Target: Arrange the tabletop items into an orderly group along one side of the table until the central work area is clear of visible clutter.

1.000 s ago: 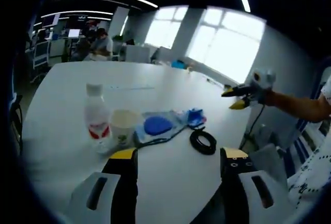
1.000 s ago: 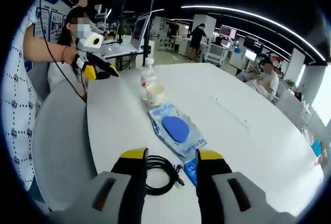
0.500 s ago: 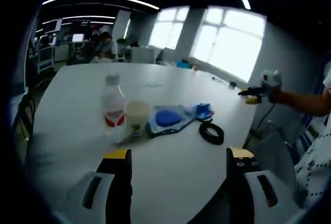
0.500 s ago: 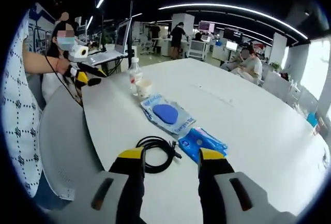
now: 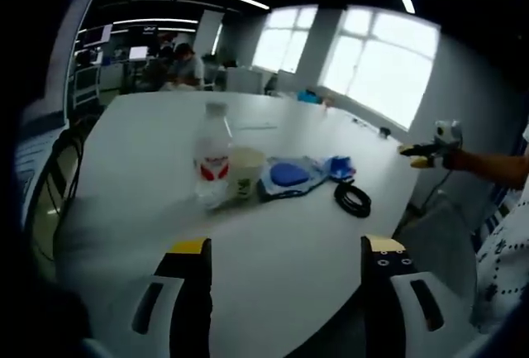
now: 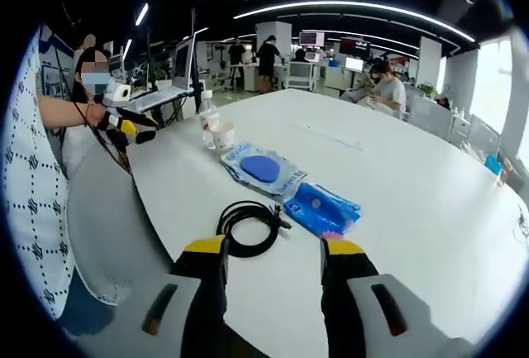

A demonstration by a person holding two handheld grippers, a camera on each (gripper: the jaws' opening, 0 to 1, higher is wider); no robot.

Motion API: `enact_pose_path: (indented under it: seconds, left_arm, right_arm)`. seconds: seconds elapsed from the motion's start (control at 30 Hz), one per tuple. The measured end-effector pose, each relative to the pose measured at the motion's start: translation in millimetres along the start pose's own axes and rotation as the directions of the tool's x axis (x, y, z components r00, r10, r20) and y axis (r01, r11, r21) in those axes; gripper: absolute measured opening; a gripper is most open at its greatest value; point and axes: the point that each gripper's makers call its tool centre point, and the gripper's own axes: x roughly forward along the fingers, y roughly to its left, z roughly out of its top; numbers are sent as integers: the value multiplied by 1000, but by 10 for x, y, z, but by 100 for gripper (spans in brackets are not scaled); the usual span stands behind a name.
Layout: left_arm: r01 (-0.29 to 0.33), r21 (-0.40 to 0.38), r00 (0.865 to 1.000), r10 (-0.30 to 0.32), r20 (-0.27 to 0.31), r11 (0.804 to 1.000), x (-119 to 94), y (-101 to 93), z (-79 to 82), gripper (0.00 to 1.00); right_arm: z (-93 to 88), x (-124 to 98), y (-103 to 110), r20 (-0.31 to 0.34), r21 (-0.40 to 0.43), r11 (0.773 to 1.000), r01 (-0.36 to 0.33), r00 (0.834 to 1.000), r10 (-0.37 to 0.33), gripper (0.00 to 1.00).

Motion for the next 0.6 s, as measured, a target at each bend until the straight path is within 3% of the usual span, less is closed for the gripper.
enact_pose_path:
  seconds: [0.17,0.6]
  left_arm:
    - [-9,5,1000,9,3,1000,-12,25,-4,69]
    - [-1,-14,1000,0,-20,1000,17,-8,-78,72]
  right_arm:
    - [-127,-66,-24,-8,36,999,17,1000,-16,44]
    - [-421,-137,-83,-50,83,995,47,998,-42,61]
